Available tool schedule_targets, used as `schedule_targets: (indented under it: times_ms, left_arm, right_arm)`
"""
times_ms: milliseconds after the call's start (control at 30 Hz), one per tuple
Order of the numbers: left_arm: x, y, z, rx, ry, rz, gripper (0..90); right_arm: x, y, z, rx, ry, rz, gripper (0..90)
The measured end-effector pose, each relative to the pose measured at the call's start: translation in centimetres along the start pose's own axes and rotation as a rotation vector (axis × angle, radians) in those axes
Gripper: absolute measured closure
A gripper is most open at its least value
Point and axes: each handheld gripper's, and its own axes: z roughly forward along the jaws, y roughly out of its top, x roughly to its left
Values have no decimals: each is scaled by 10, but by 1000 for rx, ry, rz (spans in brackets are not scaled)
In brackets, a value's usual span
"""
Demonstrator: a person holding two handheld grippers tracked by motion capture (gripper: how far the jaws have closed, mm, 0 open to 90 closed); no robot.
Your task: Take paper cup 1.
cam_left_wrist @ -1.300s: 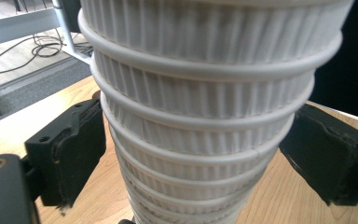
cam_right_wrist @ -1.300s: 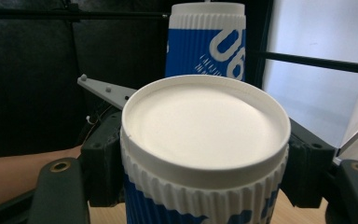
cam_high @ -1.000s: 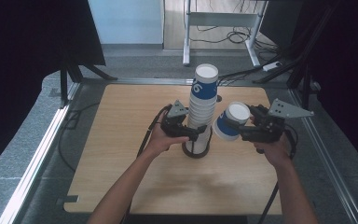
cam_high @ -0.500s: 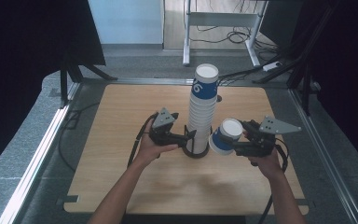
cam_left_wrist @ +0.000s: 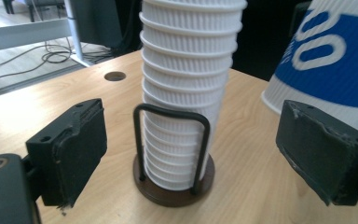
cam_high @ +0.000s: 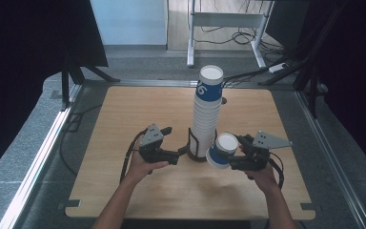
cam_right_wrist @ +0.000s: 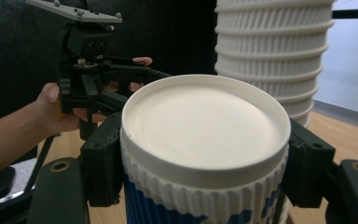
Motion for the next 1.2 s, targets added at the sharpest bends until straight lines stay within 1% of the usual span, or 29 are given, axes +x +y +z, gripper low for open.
schedule_targets:
  times_ms: [67,133,200,367,433,500,533,600,633,667,733,900,1000,1133,1200]
  left_arm:
    - [-4,-3,-2,2,-3,0,90]
    - [-9,-5,-6,-1,-21,-3,90]
    - [-14,-7,-9,4,-33,9,89]
    - [-21,-12,-18,2,-56,3,89]
    - [-23,-12,-19,14,-59,10,88]
    - [-24,-13,-21,12,-63,9,89]
    - [-25,-14,-22,3,-81,-5,89]
    - [-27,-16,-22,-4,-106,-18,89]
    - [-29,-17,-22,-4,-118,-17,88]
    - [-31,-18,-21,1,-118,-15,89]
    - [-36,-20,-20,15,-121,2,88]
    - [-46,-23,-16,46,-134,31,88]
    - [-49,-25,-13,59,-139,39,86]
    - [-53,-28,-8,90,-129,64,80]
    - [-54,-29,-7,95,-128,64,79]
  right_arm:
    - [2,-5,2,-3,8,17,284]
    - [4,-9,5,1,10,25,284]
    - [7,-12,8,7,13,22,283]
    - [11,-18,15,14,35,23,283]
    - [13,-21,19,25,34,17,283]
    - [13,-22,20,28,33,14,283]
    - [14,-23,23,36,33,10,283]
    - [15,-25,26,42,34,9,283]
    - [15,-26,27,43,36,11,283]
    - [16,-27,28,45,37,12,283]
    - [17,-29,31,52,38,14,283]
    - [22,-34,38,74,36,-6,283]
    - [25,-35,40,69,39,-9,283]
    - [27,-34,42,65,41,-16,283]
    - [28,-34,42,59,44,-13,283]
